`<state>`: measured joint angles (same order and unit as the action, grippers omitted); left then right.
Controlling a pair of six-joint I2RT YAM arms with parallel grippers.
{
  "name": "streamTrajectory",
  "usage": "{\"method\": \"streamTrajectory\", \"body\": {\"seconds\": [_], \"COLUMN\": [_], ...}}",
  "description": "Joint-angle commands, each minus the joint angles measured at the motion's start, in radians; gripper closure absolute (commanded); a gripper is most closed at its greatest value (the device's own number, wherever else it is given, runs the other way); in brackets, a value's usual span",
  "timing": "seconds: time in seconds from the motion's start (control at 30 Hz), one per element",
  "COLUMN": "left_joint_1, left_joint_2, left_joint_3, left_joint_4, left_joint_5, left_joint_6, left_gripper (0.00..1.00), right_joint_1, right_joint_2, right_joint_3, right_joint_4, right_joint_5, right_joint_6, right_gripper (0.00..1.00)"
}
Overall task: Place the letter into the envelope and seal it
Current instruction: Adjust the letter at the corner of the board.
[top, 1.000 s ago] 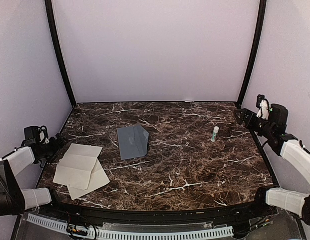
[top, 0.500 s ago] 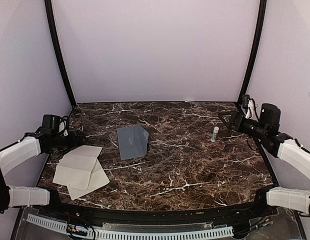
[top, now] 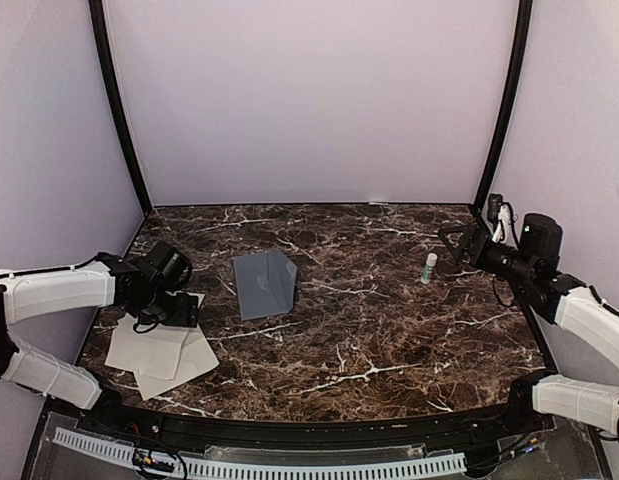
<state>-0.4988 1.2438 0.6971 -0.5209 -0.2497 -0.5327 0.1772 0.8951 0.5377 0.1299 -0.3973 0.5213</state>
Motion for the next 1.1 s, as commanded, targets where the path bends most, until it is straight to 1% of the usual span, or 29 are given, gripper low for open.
{"method": "streamTrajectory", "body": {"seconds": [0.0, 0.13, 0.3, 0.47, 0.57, 0.63, 0.7, 0.87, 0.93, 1.0, 1.07], "left_joint_1": [-0.054, -0.119, -0.158, -0.180, -0.185, -0.198, -0.214, -0.235, -0.236, -0.237, -0.241], "left_joint_2": [0.043, 0.085, 0.138, 0.177, 0.202, 0.230, 0.249, 0.275, 0.279, 0.276, 0.272], "left_joint_3": [0.045, 0.053, 0.074, 0.080, 0.083, 0.090, 0.095, 0.096, 0.104, 0.110, 0.112], "left_joint_4": [-0.114, -0.135, -0.189, -0.239, -0.254, -0.259, -0.264, -0.281, -0.295, -0.307, -0.314], "left_joint_5": [-0.126, -0.147, -0.171, -0.218, -0.239, -0.239, -0.239, -0.248, -0.267, -0.291, -0.311], "left_joint_6": [-0.050, -0.092, -0.132, -0.185, -0.197, -0.198, -0.202, -0.224, -0.235, -0.242, -0.247], "left_gripper": [0.15, 0.18, 0.19, 0.25, 0.28, 0.33, 0.34, 0.36, 0.38, 0.43, 0.46], "right_joint_1": [0.008, 0.008, 0.008, 0.008, 0.008, 0.008, 0.008, 0.008, 0.008, 0.008, 0.007], "right_joint_2": [-0.029, -0.029, 0.007, 0.029, 0.037, 0.044, 0.045, 0.007, -0.008, -0.022, -0.026], "right_joint_3": [-0.009, -0.013, -0.007, -0.006, -0.005, -0.004, -0.003, -0.017, -0.021, -0.025, -0.024], "right_joint_4": [-0.017, -0.029, -0.011, 0.016, 0.020, 0.020, 0.016, 0.032, 0.040, 0.049, 0.056], "right_joint_5": [0.044, 0.064, 0.045, 0.026, 0.023, 0.025, 0.033, 0.062, 0.068, 0.069, 0.070], "right_joint_6": [-0.035, -0.060, -0.060, -0.061, -0.070, -0.077, -0.084, -0.084, -0.084, -0.084, -0.085], "right_gripper": [0.01, 0.01, 0.01, 0.01, 0.01, 0.01, 0.01, 0.01, 0.01, 0.01, 0.01]}}
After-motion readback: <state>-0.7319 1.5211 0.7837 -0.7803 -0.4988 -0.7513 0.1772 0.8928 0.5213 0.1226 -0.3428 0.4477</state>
